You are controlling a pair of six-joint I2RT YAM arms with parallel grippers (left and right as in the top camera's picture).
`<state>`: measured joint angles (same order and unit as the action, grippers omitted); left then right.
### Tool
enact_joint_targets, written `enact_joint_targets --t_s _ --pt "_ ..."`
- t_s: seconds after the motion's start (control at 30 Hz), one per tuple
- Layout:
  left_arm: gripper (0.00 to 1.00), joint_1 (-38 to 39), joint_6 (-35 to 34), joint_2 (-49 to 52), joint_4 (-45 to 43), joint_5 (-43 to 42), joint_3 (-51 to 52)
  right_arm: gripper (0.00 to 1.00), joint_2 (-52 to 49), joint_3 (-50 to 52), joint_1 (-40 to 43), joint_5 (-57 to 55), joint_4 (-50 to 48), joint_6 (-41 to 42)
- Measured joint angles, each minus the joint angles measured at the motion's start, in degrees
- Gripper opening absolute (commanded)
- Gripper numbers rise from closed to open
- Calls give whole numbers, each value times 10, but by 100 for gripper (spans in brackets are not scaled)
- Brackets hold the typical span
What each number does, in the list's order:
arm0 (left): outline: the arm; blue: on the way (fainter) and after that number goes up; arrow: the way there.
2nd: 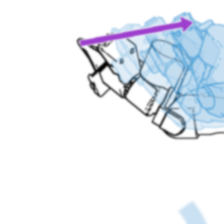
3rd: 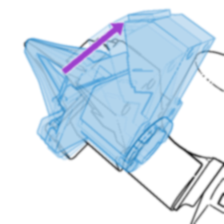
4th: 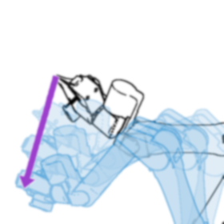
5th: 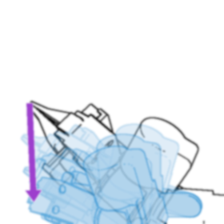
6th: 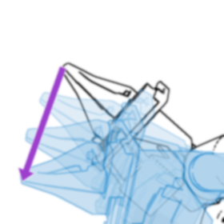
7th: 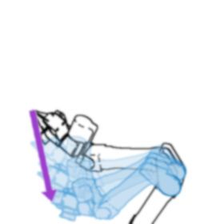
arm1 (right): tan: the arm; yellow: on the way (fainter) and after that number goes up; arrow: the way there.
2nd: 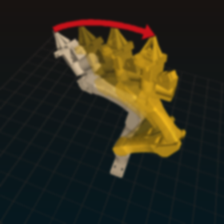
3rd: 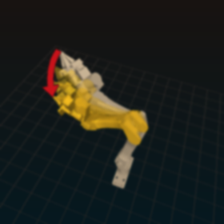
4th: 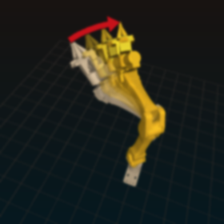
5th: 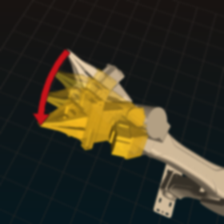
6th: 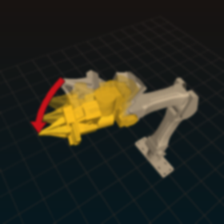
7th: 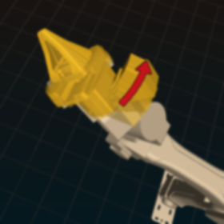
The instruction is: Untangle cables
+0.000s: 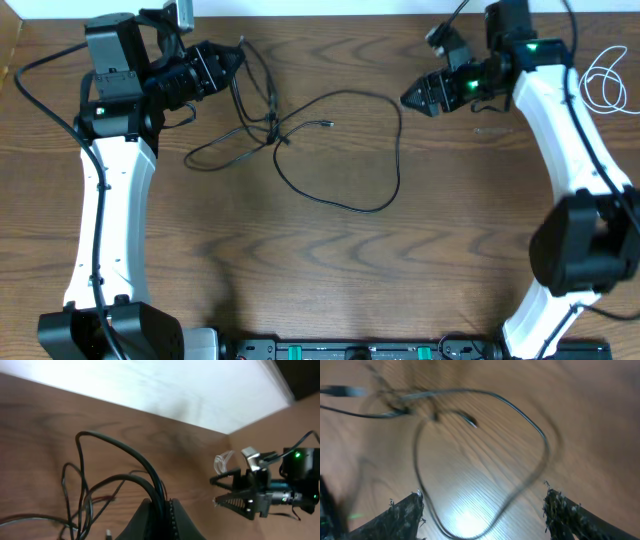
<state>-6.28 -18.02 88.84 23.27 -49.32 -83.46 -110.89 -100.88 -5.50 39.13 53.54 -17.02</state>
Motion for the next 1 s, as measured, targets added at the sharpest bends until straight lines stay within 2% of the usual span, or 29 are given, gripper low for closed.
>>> enact_joint_targets --t_s 0.17,0.3,0.43,0.6,0.83,1.0 --pt "9 0 -19 0 -15 -51 0 68 8 0 -32 37 -40 -3" --pt "11 0 -30 0 -16 -80 0 63 2 1 -80 45 -98 31" --pt "12 2 -40 0 -16 -96 0 63 -2 1 -130 26 -165 117" --pt "13 19 -45 0 -16 -100 0 63 -17 1 -193 -50 -221 259" --pt "13 40 -47 0 -16 -100 0 54 -54 1 -252 -144 -284 418" --pt "13 40 -47 0 -16 -100 0 44 -82 1 -277 -196 -322 506"
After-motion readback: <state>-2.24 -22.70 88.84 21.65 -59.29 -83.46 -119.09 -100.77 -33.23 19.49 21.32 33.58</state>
